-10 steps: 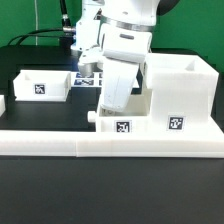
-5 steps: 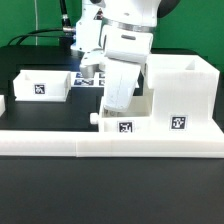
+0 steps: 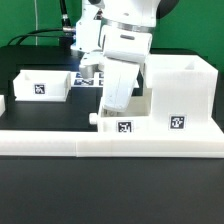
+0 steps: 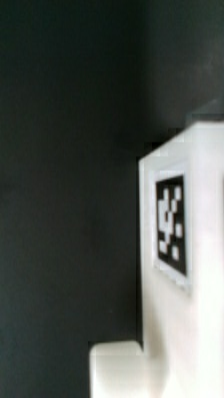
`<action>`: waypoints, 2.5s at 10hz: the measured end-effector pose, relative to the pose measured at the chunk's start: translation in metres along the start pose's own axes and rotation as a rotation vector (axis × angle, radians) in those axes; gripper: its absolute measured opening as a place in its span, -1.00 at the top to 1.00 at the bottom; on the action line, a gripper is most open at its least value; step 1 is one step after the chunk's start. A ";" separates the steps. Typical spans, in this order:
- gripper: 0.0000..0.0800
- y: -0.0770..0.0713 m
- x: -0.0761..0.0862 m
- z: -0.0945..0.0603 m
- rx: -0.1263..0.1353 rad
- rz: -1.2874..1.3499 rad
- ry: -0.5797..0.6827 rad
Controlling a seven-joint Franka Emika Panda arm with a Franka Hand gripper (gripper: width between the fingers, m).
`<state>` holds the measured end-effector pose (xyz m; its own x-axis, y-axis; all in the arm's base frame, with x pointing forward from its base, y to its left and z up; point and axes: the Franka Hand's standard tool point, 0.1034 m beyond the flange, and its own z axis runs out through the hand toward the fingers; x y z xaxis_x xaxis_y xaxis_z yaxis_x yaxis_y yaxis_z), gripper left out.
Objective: Assemble drawer
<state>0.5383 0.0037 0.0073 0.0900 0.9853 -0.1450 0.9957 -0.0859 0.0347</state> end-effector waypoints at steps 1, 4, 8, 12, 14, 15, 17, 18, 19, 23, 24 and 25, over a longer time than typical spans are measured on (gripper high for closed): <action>0.89 0.001 0.001 0.000 -0.008 -0.001 0.003; 0.89 0.002 -0.003 -0.001 -0.017 -0.022 -0.032; 0.89 0.005 -0.002 -0.001 -0.050 -0.049 -0.025; 0.89 0.006 -0.002 0.000 -0.077 -0.067 -0.020; 0.89 0.006 -0.002 0.000 -0.077 -0.067 -0.020; 0.89 0.006 -0.001 0.000 -0.078 -0.058 -0.020; 0.89 0.006 -0.001 0.000 -0.078 -0.008 -0.018; 0.88 0.006 -0.001 0.000 -0.078 0.014 -0.017; 0.88 0.006 -0.001 0.000 -0.078 0.028 -0.017; 0.88 0.005 -0.001 0.000 -0.078 0.012 -0.017; 0.88 0.005 -0.002 0.000 -0.077 0.013 -0.018; 0.42 0.005 -0.005 -0.003 -0.068 0.005 -0.026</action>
Offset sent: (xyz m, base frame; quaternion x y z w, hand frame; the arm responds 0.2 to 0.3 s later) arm 0.0000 0.0000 0.0000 0.0000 0.0000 0.0000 1.0000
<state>0.5424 -0.0008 0.0115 0.0961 0.9807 -0.1706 0.9915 -0.0793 0.1028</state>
